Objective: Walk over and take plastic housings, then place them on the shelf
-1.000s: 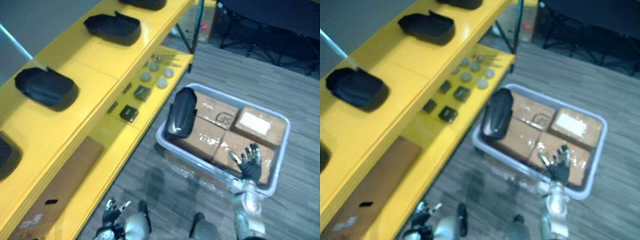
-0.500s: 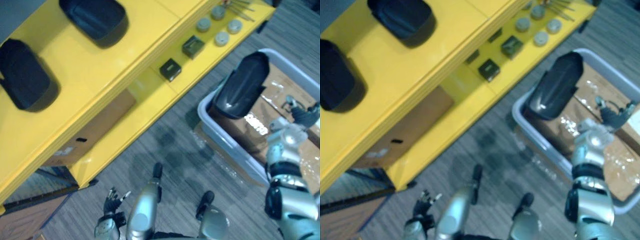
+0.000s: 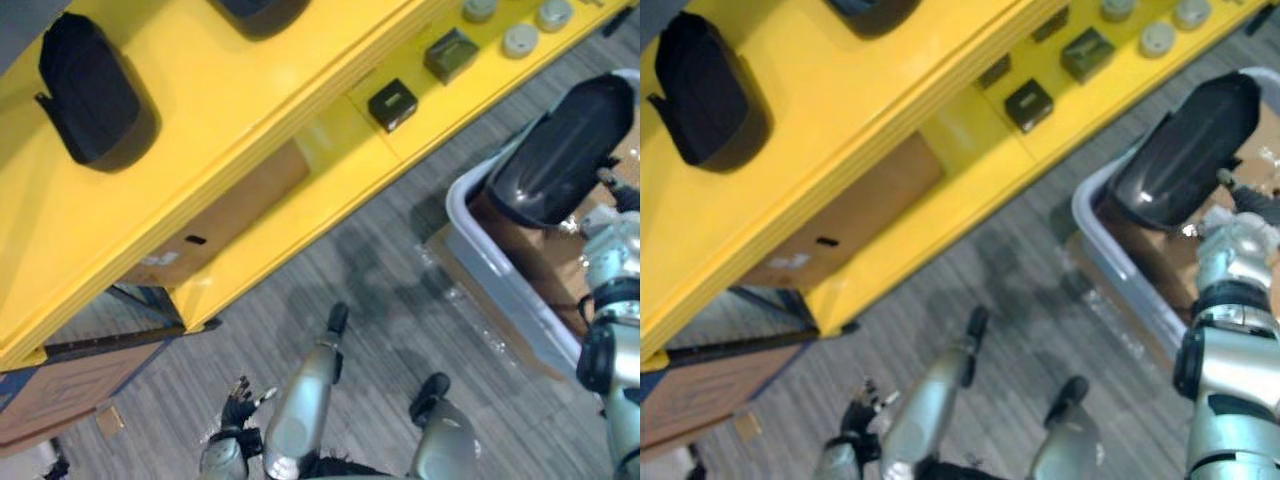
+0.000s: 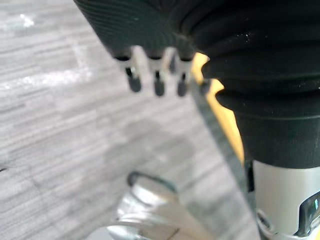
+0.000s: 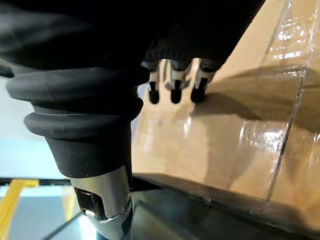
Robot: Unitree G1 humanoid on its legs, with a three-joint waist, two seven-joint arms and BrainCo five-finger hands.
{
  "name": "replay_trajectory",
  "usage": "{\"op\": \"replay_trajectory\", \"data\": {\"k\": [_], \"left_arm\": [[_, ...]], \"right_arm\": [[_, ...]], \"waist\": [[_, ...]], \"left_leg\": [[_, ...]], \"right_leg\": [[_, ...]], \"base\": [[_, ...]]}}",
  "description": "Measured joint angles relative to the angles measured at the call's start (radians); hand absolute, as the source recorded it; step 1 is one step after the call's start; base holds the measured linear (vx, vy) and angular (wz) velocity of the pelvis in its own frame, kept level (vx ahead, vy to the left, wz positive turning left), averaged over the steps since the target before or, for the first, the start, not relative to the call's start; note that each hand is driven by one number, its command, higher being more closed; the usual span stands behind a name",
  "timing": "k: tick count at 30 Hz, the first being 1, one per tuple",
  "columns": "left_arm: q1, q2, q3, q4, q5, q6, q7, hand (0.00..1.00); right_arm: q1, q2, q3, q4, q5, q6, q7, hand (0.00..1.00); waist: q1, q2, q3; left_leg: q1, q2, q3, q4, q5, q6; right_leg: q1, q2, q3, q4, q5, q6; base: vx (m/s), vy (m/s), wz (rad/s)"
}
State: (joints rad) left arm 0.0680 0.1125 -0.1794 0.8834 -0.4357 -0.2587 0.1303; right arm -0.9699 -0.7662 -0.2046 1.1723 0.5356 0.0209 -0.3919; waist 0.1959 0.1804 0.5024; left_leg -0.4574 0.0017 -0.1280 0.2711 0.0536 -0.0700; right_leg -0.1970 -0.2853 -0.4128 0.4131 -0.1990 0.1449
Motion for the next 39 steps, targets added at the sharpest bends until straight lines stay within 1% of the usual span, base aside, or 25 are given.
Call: {"op": "replay_trajectory", "data": {"k": [1,2,3,4,5,6,8,10,12,13,14,16,17,19,20,22,24,25,26,28,30,32,35,37,39], "left_arm": [[-0.003,0.0,-0.001,0.0,-0.002,-0.001,0.0,0.0],[-0.005,0.0,-0.003,0.001,-0.006,-0.001,0.0,0.0],[-0.006,0.001,-0.014,0.002,-0.024,-0.001,0.001,0.0],[-0.007,0.002,-0.022,0.002,-0.03,-0.001,0.002,0.0],[-0.009,0.006,-0.033,0.002,-0.036,-0.001,0.005,0.0],[-0.011,0.008,-0.041,0.002,-0.038,-0.002,0.005,0.0],[-0.011,0.008,-0.045,0.002,-0.039,-0.003,0.005,0.0],[-0.016,0.022,-0.08,0.002,-0.054,-0.012,0.006,0.0],[-0.027,0.029,-0.107,0.002,-0.07,-0.012,0.006,0.0],[-0.028,0.03,-0.11,0.0,-0.071,-0.012,0.006,0.0],[-0.028,0.031,-0.111,0.0,-0.074,-0.011,0.005,0.0],[-0.028,0.033,-0.12,-0.007,-0.075,-0.008,0.004,0.0],[-0.028,0.034,-0.121,-0.009,-0.075,-0.006,0.004,0.0],[-0.028,0.036,-0.135,-0.021,-0.077,-0.001,-0.002,0.0],[-0.028,0.038,-0.141,-0.024,-0.077,-0.001,-0.003,0.0],[-0.026,0.039,-0.151,-0.043,-0.078,-0.001,-0.008,0.0],[-0.026,0.04,-0.152,-0.053,-0.078,-0.001,-0.017,0.0],[-0.025,0.042,-0.155,-0.068,-0.077,-0.001,-0.025,0.0],[-0.025,0.044,-0.156,-0.08,-0.077,-0.002,-0.027,0.0],[-0.024,0.05,-0.158,-0.122,-0.076,-0.012,-0.034,0.0],[-0.021,0.061,-0.163,-0.183,-0.075,-0.029,-0.039,0.0],[-0.021,0.07,-0.193,-0.266,-0.075,-0.039,-0.055,0.0],[-0.021,0.07,-0.223,-0.326,-0.075,-0.049,-0.069,0.0],[-0.021,0.07,-0.232,-0.399,-0.076,-0.061,-0.07,0.0],[-0.023,0.074,-0.232,-0.455,-0.077,-0.065,-0.066,0.0]], "right_arm": [[-0.014,-0.011,0.004,0.013,-0.006,0.038,-0.003,0.0],[-0.022,-0.018,0.012,0.018,-0.015,0.056,-0.004,0.0],[-0.034,-0.028,0.018,0.023,-0.031,0.084,-0.004,0.0],[-0.039,-0.032,0.018,0.023,-0.039,0.097,-0.004,0.0],[-0.043,-0.043,0.021,0.023,-0.044,0.12,-0.002,1.0],[-0.054,-0.05,0.024,0.027,-0.065,0.146,0.0,1.0],[-0.069,-0.059,0.047,0.04,-0.1,0.18,0.005,1.0],[-0.081,-0.093,0.077,0.06,-0.161,0.219,0.01,1.0],[-0.087,-0.131,0.097,0.07,-0.212,0.26,0.033,1.0],[-0.099,-0.144,0.108,0.082,-0.253,0.291,0.052,1.0],[-0.104,-0.15,0.109,0.088,-0.279,0.304,0.061,1.0],[-0.121,-0.175,0.137,0.097,-0.401,0.364,0.101,1.0],[-0.124,-0.18,0.148,0.097,-0.437,0.38,0.112,1.0],[-0.142,-0.19,0.169,0.098,-0.56,0.438,0.146,1.0],[-0.147,-0.195,0.176,0.1,-0.584,0.449,0.155,1.0],[-0.155,-0.214,0.193,0.108,-0.678,0.475,0.188,1.0],[-0.155,-0.214,0.215,0.111,-0.739,0.484,0.21,1.0],[-0.157,-0.213,0.219,0.127,-0.775,0.489,0.241,1.0],[-0.156,-0.212,0.223,0.144,-0.792,0.491,0.247,1.0],[-0.156,-0.213,0.239,0.163,-0.83,0.491,0.268,1.0],[-0.157,-0.213,0.257,0.173,-0.865,0.478,0.283,1.0],[-0.156,-0.213,0.269,0.178,-0.888,0.438,0.28,1.0],[-0.156,-0.213,0.301,0.18,-0.906,0.397,0.279,1.0],[-0.156,-0.213,0.332,0.179,-0.906,0.338,0.278,1.0],[-0.155,-0.212,0.364,0.17,-0.904,0.294,0.266,1.0]], "waist": [[0.005,0.001,0.0],[0.007,0.001,0.001],[0.01,0.001,0.001],[0.011,0.002,0.001],[0.013,0.006,0.002],[0.015,0.009,0.004],[0.016,0.01,0.004],[0.02,0.015,0.004],[0.027,0.02,0.002],[0.031,0.021,0.002],[0.034,0.021,0.002],[0.047,0.021,0.002],[0.049,0.022,0.001],[0.059,0.028,-0.003],[0.061,0.031,-0.005],[0.066,0.043,-0.013],[0.072,0.043,-0.013],[0.076,0.043,-0.013],[0.078,0.043,-0.013],[0.079,0.043,-0.013],[0.079,0.043,-0.013],[0.077,0.042,-0.012],[0.075,0.041,-0.012],[0.071,0.036,-0.009],[0.068,0.031,-0.005]], "left_leg": [[0.002,-0.001,0.0,0.0,0.0,0.0],[0.001,-0.002,0.0,0.0,0.0,0.0],[-0.001,-0.004,0.0,0.001,0.001,0.0],[-0.002,-0.005,0.0,0.001,0.002,0.0],[-0.003,-0.006,-0.001,0.001,0.004,0.0],[-0.004,-0.006,-0.002,0.001,0.005,0.0],[-0.007,-0.007,-0.004,0.001,0.007,-0.001],[-0.022,-0.013,-0.016,0.002,0.013,-0.002],[-0.038,-0.015,-0.027,0.0,0.018,-0.003],[-0.045,-0.015,-0.029,0.0,0.02,-0.005],[-0.047,-0.015,-0.03,0.0,0.021,-0.005],[-0.051,-0.019,-0.03,-0.001,0.022,-0.006],[-0.051,-0.02,-0.031,-0.001,0.022,-0.006],[-0.054,-0.023,-0.034,-0.001,0.022,-0.006],[-0.057,-0.023,-0.036,0.0,0.022,-0.006],[-0.071,-0.027,-0.052,0.004,0.022,-0.006],[-0.071,-0.028,-0.053,0.009,0.021,-0.006],[-0.071,-0.028,-0.053,0.015,0.019,-0.004],[-0.071,-0.028,-0.053,0.017,0.018,-0.003],[-0.072,-0.027,-0.056,0.02,0.017,-0.003],[-0.087,-0.025,-0.058,0.043,0.008,0.0],[-0.106,-0.017,-0.06,0.066,-0.001,0.002],[-0.109,-0.014,-0.055,0.075,-0.004,0.006],[-0.108,-0.002,-0.047,0.076,-0.004,0.006],[-0.105,0.01,-0.036,0.073,-0.004,0.006]], "right_leg": [[-0.001,-0.004,0.001,0.007,-0.004,0.0],[-0.004,-0.006,0.001,0.013,-0.007,0.0],[-0.01,-0.01,0.002,0.022,-0.01,0.0],[-0.011,-0.011,0.002,0.023,-0.011,0.0],[-0.011,-0.011,0.0,0.027,-0.013,-0.001],[-0.012,-0.012,-0.001,0.029,-0.015,-0.002],[-0.017,-0.013,-0.002,0.031,-0.018,-0.002],[-0.031,-0.018,-0.009,0.045,-0.027,0.0],[-0.046,-0.021,-0.023,0.055,-0.031,-0.002],[-0.053,-0.021,-0.025,0.062,-0.034,-0.004],[-0.056,-0.022,-0.025,0.065,-0.036,-0.005],[-0.065,-0.028,-0.027,0.077,-0.044,-0.006],[-0.065,-0.03,-0.027,0.079,-0.046,-0.007],[-0.065,-0.031,-0.031,0.08,-0.05,-0.007],[-0.065,-0.031,-0.034,0.079,-0.05,-0.007],[-0.065,-0.03,-0.053,0.077,-0.051,-0.008],[-0.06,-0.029,-0.055,0.076,-0.051,-0.008],[-0.056,-0.028,-0.056,0.074,-0.051,-0.008],[-0.053,-0.027,-0.057,0.072,-0.051,-0.008],[-0.046,-0.023,-0.063,0.065,-0.051,-0.008],[-0.045,-0.016,-0.066,0.059,-0.051,-0.011],[-0.045,-0.004,-0.073,0.044,-0.044,-0.014],[-0.042,0.002,-0.069,0.029,-0.031,-0.011],[-0.041,0.017,-0.053,0.007,-0.009,-0.012],[-0.039,0.028,-0.047,-0.006,0.01,-0.007]], "base": [[0.0,0.0,0.0],[0.0,0.0,0.0],[0.0,0.0,0.0],[-0.03,-0.005,0.05],[-0.03,-0.006,0.06],[-0.03,-0.005,0.05],[-0.04,-0.004,0.05],[-0.05,-0.008,0.16],[-0.04,-0.012,0.15],[-0.02,-0.01,0.08],[-0.01,-0.009,0.05],[-0.01,-0.011,0.04],[0.01,-0.012,0.06],[0.02,-0.008,0.07],[0.02,-0.006,0.13],[0.01,0.0,0.18],[0.01,0.002,0.06],[0.0,0.0,0.0],[0.0,0.0,0.0],[-0.02,0.015,0.04],[-0.04,0.023,0.0],[-0.03,0.03,-0.04],[-0.01,0.03,-0.08],[-0.01,0.027,-0.19],[0.01,0.009,-0.23]]}}
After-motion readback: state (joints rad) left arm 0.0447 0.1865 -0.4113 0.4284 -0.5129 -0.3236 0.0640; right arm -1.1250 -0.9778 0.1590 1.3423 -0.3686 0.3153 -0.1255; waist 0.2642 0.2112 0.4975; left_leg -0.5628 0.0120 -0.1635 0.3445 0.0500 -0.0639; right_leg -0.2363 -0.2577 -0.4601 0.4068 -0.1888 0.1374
